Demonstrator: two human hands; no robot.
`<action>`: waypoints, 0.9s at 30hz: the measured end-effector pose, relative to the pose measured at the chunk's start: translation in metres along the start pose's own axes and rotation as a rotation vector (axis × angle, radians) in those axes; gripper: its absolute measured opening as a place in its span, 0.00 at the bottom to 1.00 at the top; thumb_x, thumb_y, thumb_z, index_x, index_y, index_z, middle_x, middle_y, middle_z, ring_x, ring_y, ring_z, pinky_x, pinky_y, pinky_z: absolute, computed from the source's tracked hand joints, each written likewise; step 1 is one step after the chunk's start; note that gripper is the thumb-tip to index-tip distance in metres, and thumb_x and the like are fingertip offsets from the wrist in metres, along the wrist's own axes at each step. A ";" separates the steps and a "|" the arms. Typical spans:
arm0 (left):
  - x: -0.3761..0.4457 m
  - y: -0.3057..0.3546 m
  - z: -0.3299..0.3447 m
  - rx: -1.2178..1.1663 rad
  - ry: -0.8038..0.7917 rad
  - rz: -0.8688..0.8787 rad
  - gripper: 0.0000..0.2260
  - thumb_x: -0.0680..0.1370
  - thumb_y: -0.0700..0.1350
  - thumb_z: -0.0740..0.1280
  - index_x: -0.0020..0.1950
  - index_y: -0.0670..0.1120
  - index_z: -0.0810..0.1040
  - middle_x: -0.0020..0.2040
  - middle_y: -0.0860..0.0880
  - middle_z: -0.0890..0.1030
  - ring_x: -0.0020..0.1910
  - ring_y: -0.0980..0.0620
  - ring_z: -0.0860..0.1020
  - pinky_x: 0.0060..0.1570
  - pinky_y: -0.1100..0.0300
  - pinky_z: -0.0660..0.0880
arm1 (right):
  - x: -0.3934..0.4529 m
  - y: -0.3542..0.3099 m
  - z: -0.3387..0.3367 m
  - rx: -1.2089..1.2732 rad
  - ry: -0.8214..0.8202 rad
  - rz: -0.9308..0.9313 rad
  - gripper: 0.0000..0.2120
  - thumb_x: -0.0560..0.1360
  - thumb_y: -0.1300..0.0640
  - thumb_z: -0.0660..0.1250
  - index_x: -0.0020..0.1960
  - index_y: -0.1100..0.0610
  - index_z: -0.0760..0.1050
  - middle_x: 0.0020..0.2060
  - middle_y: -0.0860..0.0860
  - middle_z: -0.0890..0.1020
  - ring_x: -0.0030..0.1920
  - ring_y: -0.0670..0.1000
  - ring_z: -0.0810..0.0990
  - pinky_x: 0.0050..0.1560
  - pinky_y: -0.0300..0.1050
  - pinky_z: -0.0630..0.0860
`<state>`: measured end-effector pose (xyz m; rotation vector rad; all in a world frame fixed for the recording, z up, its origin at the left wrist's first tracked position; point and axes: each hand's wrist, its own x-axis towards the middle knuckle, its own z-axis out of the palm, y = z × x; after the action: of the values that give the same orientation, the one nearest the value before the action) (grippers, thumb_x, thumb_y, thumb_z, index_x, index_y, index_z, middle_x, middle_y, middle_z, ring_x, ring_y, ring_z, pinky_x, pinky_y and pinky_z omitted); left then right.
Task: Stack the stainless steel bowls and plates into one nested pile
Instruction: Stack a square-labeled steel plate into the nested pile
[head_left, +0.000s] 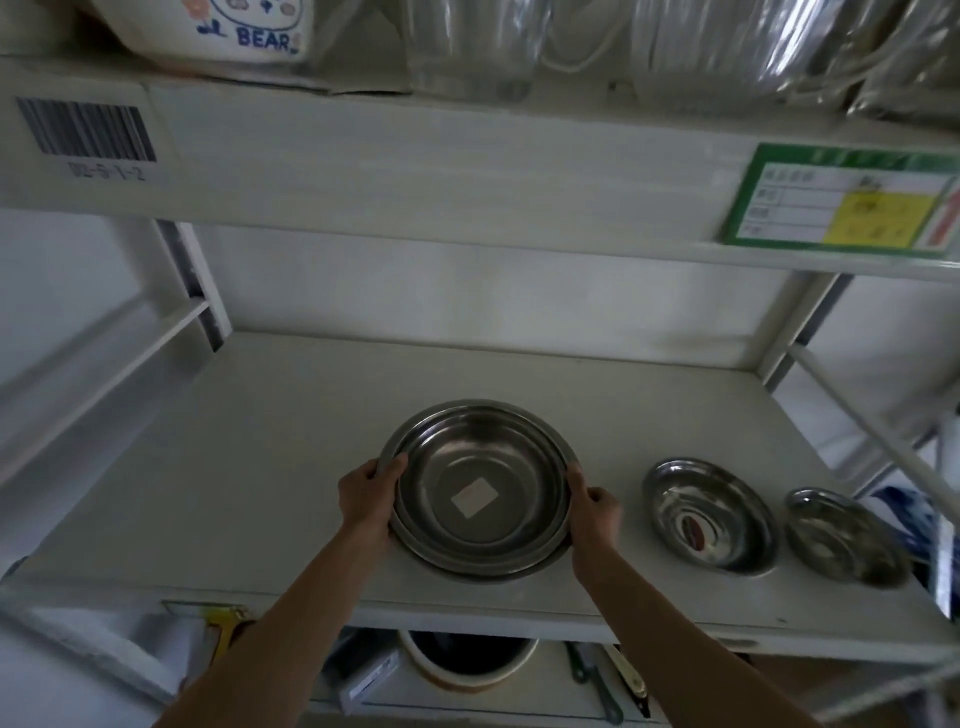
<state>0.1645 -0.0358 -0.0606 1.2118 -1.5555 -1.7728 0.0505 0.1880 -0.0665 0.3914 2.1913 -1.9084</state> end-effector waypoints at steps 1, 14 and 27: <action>-0.001 -0.001 0.004 0.014 -0.007 -0.001 0.07 0.70 0.46 0.74 0.35 0.44 0.82 0.39 0.38 0.83 0.37 0.47 0.78 0.44 0.49 0.78 | 0.001 0.000 -0.005 0.001 0.000 0.004 0.22 0.74 0.43 0.68 0.30 0.55 0.66 0.26 0.52 0.66 0.30 0.51 0.66 0.35 0.48 0.65; 0.002 -0.010 0.013 0.185 -0.026 0.074 0.13 0.69 0.49 0.74 0.44 0.40 0.83 0.42 0.38 0.84 0.40 0.47 0.79 0.49 0.47 0.78 | 0.006 -0.004 -0.024 -0.139 -0.008 -0.038 0.20 0.75 0.42 0.66 0.35 0.57 0.70 0.29 0.51 0.72 0.32 0.51 0.71 0.34 0.45 0.68; -0.033 0.048 0.069 0.299 -0.015 0.450 0.19 0.72 0.47 0.73 0.60 0.43 0.77 0.59 0.42 0.78 0.52 0.50 0.78 0.51 0.67 0.71 | 0.007 -0.045 -0.043 -0.268 0.065 -0.329 0.19 0.78 0.49 0.64 0.64 0.60 0.74 0.58 0.55 0.78 0.57 0.54 0.78 0.51 0.42 0.69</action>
<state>0.1132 0.0158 -0.0078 0.8773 -1.9688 -1.2965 0.0300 0.2254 -0.0201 0.0487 2.6476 -1.7273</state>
